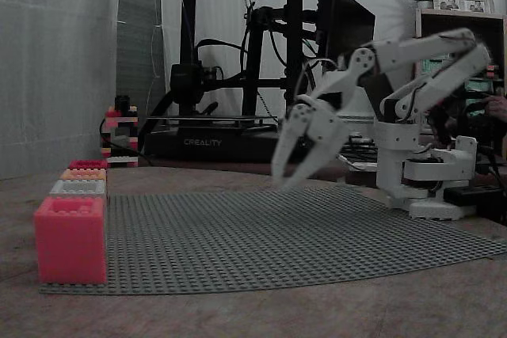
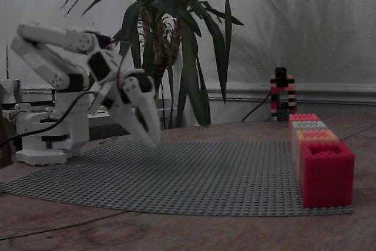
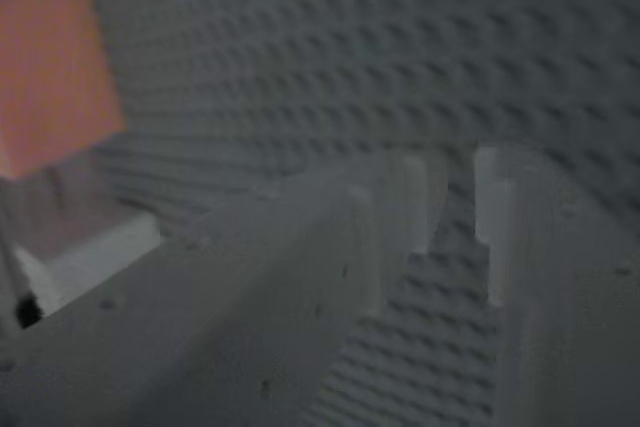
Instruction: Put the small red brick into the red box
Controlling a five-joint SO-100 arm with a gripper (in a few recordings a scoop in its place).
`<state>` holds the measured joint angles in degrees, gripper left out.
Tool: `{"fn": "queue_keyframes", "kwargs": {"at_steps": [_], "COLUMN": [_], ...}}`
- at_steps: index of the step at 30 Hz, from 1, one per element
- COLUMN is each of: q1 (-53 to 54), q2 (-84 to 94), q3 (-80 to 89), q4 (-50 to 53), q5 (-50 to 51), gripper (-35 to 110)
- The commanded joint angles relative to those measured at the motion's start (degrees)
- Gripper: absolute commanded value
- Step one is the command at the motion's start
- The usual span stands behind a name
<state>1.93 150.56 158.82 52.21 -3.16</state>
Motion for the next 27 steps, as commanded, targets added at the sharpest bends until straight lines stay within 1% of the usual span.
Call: {"fn": "queue_keyframes", "kwargs": {"at_steps": [1, 5, 14, 27], "q1": [-1.9, -4.1, -6.0, -6.7], "q2": [12.8, 21.6, 33.7, 33.9], "q3": [1.1, 3.1, 4.7, 4.7], "q4": [9.8, 16.4, 27.5, 28.5], "q5": [0.8, 2.8, 4.7, 6.4], "gripper": [0, 0, 0, 0]}}
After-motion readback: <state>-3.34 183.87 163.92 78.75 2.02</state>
